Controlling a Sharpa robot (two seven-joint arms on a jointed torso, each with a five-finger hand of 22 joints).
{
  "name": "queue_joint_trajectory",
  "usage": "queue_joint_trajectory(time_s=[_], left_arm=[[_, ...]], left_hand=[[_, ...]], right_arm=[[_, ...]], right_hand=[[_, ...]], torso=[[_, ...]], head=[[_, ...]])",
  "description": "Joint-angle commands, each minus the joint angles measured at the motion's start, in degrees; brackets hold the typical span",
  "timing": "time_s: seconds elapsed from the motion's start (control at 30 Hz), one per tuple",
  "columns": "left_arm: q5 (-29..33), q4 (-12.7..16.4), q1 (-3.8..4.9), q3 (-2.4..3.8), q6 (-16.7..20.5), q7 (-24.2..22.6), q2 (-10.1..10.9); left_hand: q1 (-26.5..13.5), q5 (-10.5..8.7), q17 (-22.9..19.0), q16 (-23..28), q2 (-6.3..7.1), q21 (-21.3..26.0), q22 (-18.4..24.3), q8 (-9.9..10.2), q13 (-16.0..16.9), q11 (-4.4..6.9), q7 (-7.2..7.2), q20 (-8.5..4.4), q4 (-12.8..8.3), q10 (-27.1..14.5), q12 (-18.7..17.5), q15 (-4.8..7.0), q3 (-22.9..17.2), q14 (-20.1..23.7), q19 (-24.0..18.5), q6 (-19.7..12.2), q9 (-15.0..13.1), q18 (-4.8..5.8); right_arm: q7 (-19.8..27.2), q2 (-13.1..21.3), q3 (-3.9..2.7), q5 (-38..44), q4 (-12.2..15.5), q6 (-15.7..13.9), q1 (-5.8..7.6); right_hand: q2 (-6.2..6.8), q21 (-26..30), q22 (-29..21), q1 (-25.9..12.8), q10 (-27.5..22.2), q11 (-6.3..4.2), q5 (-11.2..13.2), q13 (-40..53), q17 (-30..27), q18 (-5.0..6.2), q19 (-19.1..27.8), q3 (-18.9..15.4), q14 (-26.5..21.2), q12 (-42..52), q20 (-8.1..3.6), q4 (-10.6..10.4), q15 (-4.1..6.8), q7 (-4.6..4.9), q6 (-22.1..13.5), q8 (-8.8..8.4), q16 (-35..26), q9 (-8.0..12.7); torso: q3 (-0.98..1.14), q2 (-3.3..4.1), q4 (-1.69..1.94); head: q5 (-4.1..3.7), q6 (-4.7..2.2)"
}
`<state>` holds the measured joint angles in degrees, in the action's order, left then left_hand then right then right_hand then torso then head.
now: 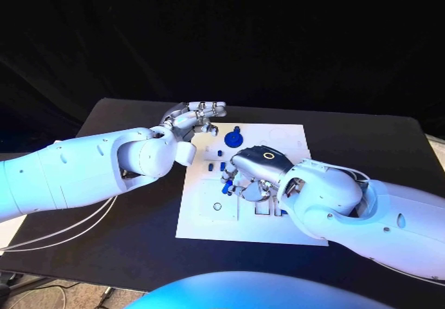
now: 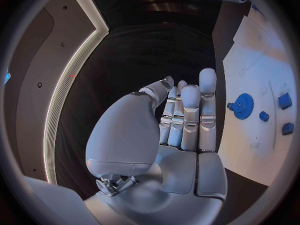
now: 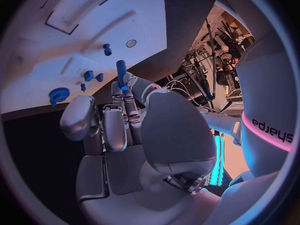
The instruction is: Assemble the parts on the task board
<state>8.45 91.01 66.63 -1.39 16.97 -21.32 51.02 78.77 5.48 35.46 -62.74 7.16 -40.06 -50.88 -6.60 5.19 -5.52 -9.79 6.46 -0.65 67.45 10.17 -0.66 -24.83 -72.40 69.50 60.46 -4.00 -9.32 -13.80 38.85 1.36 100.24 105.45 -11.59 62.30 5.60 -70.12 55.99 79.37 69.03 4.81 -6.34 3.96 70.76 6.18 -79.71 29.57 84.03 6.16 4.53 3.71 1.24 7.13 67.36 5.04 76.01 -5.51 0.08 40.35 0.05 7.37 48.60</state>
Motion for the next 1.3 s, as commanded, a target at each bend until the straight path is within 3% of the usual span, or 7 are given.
queue_joint_trajectory(time_s=[0.03, 0.3, 0.73, 1.3], left_arm=[[-0.3, 0.1, 0.0, 0.04, -0.9, -0.5, -0.1], [-0.3, 0.1, 0.01, 0.04, -0.9, -0.4, -0.1], [-0.3, 0.2, 0.01, 0.04, -1.0, -0.4, -0.1], [-0.3, 0.2, 0.01, 0.04, -1.1, -0.3, -0.1]], left_hand=[[0.1, 0.03, -0.1, 0.3, -0.54, 0.2, 0.1, -0.3, 0.1, 0.13, -0.04, -0.09, -0.1, -0.4, 0.4, 0.05, 0.4, 0.5, -0.3, -0.4, 0.1, -0.74], [0.1, 0.03, -0.1, 0.3, -0.54, 0.2, 0.1, -0.3, 0.1, 0.13, -0.04, -0.09, -0.1, -0.4, 0.4, 0.05, 0.4, 0.5, -0.3, -0.4, 0.1, -0.74], [0.1, 0.03, -0.1, 0.3, -0.54, 0.2, 0.1, -0.3, 0.1, 0.13, -0.04, -0.09, -0.1, -0.4, 0.4, 0.05, 0.4, 0.5, -0.3, -0.4, 0.1, -0.74], [0.1, 0.03, -0.1, 0.3, -0.54, 0.2, 0.1, -0.3, 0.1, 0.13, -0.04, -0.09, -0.1, -0.4, 0.4, 0.05, 0.4, 0.5, -0.3, -0.4, 0.1, -0.74]], right_arm=[[1.8, -1.0, 0.1, 1.7, -0.2, 0.7, -0.83], [2.2, -3.0, 0.76, 2.8, -1.9, 1.9, -2.25], [1.7, -3.8, 1.07, 3.3, -4.0, 3.6, -2.54], [1.3, -5.6, 1.39, 3.9, -6.0, 5.4, -3.49]], right_hand=[[-0.46, 0.0, 0.0, 0.2, 1.7, -1.34, -0.5, 0.0, -0.1, 0.14, 0.0, 0.4, 2.7, 0.2, -0.29, 0.2, 0.22, 0.27, 0.0, -0.04, 0.2, -0.1], [-0.47, 0.0, 0.0, 0.3, 1.7, -1.33, -0.6, 0.0, 0.0, 0.13, 0.0, 0.4, 2.7, 0.1, -0.3, 0.2, 0.2, 0.29, 0.0, -0.08, 0.2, -0.1], [-0.48, -0.1, 0.0, 0.2, 1.7, -1.31, -0.7, 0.0, -0.1, 0.13, 0.0, 0.5, 2.7, 0.1, -0.3, 0.3, 0.2, 0.31, 0.0, -0.09, 0.2, -0.1], [-0.46, 0.0, -0.1, 0.1, 1.7, -1.27, -0.7, 0.0, 0.0, 0.15, 0.0, 0.5, 2.7, 0.0, -0.31, 0.3, 0.17, 0.34, 0.0, -0.12, 0.2, -0.1]], torso=[[0.08, 0.04, -0.08], [0.04, 0.02, -0.02], [0.1, 0.02, -0.04], [0.02, -0.03, 0.01]], head=[[0.65, 0.34], [1.05, 0.75], [1.07, 1.17], [1.15, 1.4]])
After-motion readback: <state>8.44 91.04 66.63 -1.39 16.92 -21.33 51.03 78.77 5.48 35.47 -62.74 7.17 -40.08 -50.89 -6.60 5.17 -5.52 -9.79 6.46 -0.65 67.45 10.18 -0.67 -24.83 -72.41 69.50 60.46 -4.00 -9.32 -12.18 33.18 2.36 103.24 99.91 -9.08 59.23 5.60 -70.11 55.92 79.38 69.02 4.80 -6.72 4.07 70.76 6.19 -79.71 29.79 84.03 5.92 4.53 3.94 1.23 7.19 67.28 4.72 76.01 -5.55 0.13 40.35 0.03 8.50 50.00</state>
